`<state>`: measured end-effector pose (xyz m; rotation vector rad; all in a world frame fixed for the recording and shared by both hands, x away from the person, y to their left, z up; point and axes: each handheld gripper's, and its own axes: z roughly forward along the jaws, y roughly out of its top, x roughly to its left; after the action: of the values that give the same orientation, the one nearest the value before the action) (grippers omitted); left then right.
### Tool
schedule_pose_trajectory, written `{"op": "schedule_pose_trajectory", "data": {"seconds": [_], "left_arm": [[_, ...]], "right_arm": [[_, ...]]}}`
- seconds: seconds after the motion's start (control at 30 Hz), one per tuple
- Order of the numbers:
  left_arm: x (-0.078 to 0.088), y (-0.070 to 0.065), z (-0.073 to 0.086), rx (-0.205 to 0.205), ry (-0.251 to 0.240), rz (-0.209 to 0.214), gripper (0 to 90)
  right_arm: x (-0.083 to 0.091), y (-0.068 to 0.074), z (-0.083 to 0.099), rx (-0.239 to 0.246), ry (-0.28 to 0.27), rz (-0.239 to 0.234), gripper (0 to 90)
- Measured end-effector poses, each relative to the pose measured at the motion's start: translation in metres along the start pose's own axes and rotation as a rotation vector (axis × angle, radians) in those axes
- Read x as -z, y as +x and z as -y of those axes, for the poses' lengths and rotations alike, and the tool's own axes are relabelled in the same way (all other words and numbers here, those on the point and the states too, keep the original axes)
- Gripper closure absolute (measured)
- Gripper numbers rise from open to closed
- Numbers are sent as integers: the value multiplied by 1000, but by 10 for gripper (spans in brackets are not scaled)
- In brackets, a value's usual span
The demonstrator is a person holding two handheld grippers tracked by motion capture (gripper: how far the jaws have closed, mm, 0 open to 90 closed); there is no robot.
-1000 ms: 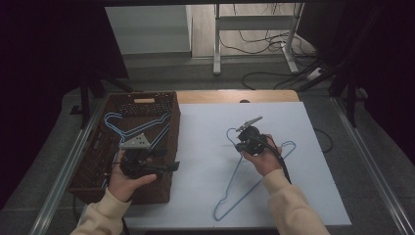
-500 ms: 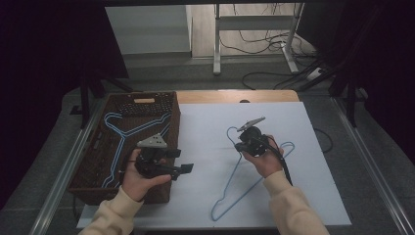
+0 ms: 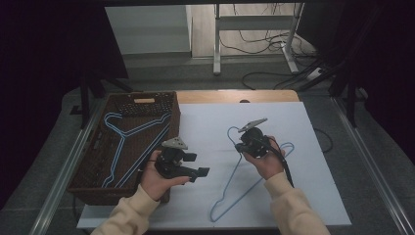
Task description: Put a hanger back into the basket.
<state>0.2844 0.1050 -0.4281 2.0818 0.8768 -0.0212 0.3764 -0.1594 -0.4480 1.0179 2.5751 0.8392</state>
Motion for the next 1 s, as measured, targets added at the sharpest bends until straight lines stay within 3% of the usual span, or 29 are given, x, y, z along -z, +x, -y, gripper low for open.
{"op": "schedule_pose_trajectory", "data": {"seconds": [0.53, 0.57, 0.63, 0.7, 0.73, 0.77, 0.83, 0.93, 1.0], "left_arm": [[-62, -13, -6, -7, 104, 8, 278], [-65, -13, -6, -6, 107, 9, 282], [-71, -14, -6, -6, 112, 10, 290], [-77, -14, -6, -12, 120, -4, 299], [-82, -14, -5, -9, 140, -36, 306], [-85, -12, -4, 21, 154, -62, 307], [-88, -10, -1, 39, 156, -17, 318], [-89, -11, 2, 23, 167, -8, 312], [-90, -11, 3, 21, 170, -4, 310]], "right_arm": [[8, -1, 2, -13, -24, 1, 858], [9, -1, 2, -16, -25, 1, 900], [11, -2, 1, -32, -43, -2, 900], [13, -3, 1, -34, -51, 0, 900], [13, -3, 1, -33, -46, 1, 900], [12, -3, 2, -32, -33, 1, 900], [7, -3, 3, -28, -21, 1, 900], [1, -3, 4, -21, 13, -18, 897], [-5, -5, 3, -33, 29, -32, 831]]}}
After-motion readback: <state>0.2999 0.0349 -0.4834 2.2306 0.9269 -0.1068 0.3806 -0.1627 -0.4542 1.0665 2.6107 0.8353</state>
